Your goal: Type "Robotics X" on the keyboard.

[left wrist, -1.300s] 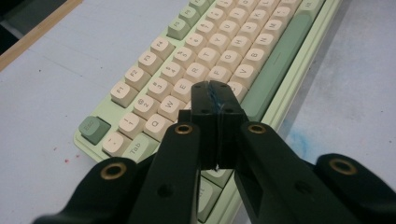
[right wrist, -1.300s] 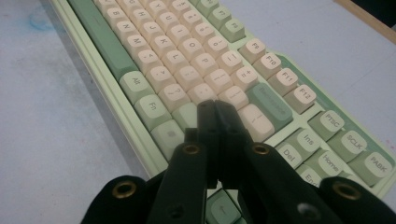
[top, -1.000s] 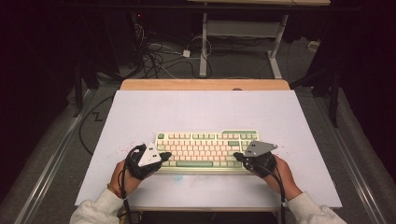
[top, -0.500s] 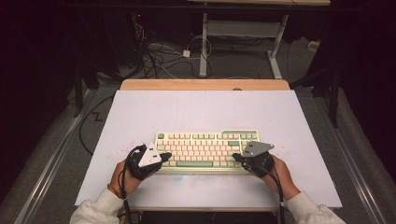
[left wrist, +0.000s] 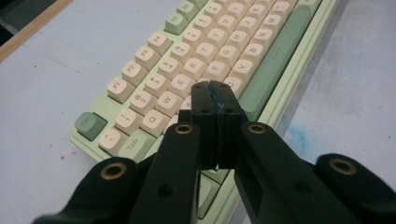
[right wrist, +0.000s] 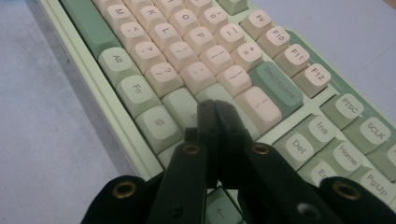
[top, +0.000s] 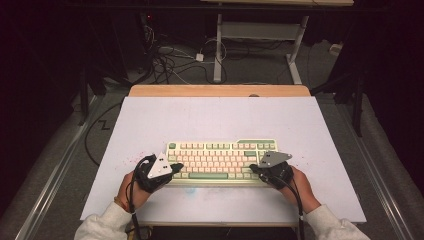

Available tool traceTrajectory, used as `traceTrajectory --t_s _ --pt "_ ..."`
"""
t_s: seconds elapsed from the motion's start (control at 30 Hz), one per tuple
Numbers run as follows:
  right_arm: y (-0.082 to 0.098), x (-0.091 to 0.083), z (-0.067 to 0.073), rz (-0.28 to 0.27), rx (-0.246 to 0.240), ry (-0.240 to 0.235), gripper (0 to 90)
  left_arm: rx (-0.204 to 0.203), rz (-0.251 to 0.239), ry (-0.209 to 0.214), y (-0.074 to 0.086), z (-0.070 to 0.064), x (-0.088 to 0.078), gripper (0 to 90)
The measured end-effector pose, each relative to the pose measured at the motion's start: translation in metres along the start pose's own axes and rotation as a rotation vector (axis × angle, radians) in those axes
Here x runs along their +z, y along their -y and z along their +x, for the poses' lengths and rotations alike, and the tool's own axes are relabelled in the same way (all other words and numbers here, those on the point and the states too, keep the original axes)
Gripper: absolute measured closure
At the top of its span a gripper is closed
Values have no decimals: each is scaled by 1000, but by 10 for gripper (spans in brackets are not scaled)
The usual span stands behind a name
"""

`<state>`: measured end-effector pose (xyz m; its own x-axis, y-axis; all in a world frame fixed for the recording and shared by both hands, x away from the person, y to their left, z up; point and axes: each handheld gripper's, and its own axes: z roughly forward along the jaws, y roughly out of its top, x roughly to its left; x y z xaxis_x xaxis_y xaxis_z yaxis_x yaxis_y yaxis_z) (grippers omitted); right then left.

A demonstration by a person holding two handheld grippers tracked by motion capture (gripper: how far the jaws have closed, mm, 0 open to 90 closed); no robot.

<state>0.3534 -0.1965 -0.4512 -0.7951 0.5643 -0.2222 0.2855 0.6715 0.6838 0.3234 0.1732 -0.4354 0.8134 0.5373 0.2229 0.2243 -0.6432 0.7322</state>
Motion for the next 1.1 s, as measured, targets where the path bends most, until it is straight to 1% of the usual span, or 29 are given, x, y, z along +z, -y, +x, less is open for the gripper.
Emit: traceTrajectory --t_s 0.3,0.53,0.6,0.67,0.77,0.83,0.87,1.1 --pt "0 0 0 -2 2 1 900 -11 1 -9 1 4 -3 872" --pt "0 0 0 0 3 3 900 -13 12 2 0 5 -1 872" --pt "0 0 1 1 2 7 900 -19 13 10 0 5 1 872" --pt "0 0 0 -3 6 4 900 -13 23 16 -1 5 3 872" --pt "0 0 1 -3 6 5 900 -13 23 26 -3 5 7 872" --pt "0 0 1 -3 7 3 900 0 39 35 -6 4 11 871" --pt "1 0 1 -4 8 4 900 -3 45 42 -8 4 13 871" --pt "1 0 1 -7 13 6 900 18 57 70 -16 4 21 871"
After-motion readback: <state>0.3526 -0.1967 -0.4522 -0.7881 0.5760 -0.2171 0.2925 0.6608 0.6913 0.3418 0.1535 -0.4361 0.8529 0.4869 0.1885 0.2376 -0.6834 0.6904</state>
